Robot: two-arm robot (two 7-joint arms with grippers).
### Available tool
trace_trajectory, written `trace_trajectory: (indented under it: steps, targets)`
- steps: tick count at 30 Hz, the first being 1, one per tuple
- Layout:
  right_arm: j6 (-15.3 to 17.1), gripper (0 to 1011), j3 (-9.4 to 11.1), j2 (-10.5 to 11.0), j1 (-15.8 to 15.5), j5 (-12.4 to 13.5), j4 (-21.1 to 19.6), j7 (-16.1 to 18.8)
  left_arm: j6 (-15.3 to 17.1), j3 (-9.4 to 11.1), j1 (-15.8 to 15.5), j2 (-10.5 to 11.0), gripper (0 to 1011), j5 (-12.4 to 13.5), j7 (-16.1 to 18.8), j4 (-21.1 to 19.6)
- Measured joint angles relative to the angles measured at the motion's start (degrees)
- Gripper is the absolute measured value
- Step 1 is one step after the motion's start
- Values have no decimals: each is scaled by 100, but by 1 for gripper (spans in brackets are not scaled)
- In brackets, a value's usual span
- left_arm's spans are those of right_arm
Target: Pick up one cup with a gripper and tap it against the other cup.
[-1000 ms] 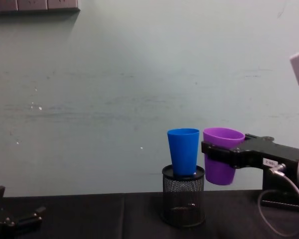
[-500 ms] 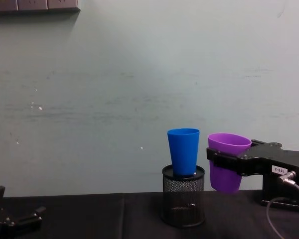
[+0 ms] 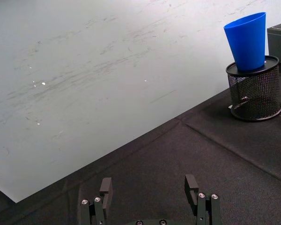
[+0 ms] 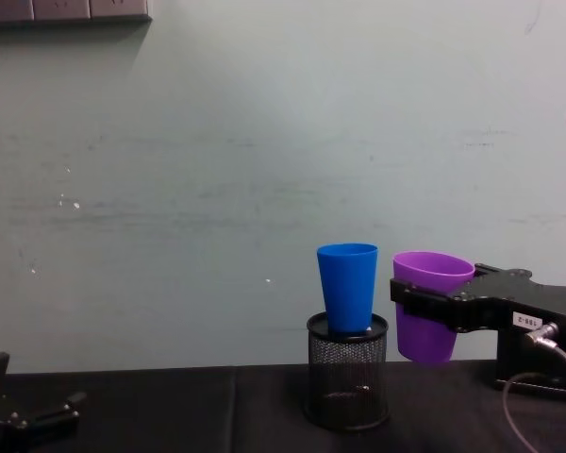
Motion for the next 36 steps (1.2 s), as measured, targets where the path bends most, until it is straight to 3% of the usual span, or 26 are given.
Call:
trace_trajectory:
  steps: [16,24,36]
  targets:
    - [-2,739,-3,51,-10,9,-7,42,0,0,0,0,1011,0,0,0]
    - [115,739,-9,226,-275,206,-258,172,0,0,0,0,1011,0,0,0]
    - [168,739,-112,409,-701,218,-567,151,0,0,0,0,1011,0,0,0]
